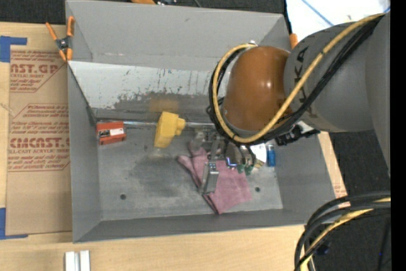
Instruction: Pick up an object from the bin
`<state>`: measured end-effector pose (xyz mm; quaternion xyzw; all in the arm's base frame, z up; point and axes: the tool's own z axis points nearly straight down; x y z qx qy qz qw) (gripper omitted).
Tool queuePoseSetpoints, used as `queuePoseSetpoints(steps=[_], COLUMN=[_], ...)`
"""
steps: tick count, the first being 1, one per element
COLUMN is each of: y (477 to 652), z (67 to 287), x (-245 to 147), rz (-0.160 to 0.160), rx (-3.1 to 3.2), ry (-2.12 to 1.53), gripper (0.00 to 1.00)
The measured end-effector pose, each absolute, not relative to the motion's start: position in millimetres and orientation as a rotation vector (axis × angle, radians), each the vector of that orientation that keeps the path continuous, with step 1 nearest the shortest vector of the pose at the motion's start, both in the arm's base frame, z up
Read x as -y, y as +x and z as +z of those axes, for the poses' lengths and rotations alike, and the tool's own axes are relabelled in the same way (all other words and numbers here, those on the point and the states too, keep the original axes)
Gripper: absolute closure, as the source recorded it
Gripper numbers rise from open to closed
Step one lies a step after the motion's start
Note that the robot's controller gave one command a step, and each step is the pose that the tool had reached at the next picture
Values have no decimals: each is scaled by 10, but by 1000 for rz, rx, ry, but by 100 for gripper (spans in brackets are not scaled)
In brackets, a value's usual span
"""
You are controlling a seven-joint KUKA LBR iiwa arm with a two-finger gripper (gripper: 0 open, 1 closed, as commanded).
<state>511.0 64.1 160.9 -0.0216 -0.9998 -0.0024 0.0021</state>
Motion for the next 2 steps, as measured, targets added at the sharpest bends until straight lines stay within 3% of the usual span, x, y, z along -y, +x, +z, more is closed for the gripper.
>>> queuePoseSetpoints(steps=[1, 2], y=[5107, 5380], z=[980, 710], x=[-340, -114], rz=[-6, -12], rx=[3122, 3142], ry=[219, 183], gripper=[0, 100])
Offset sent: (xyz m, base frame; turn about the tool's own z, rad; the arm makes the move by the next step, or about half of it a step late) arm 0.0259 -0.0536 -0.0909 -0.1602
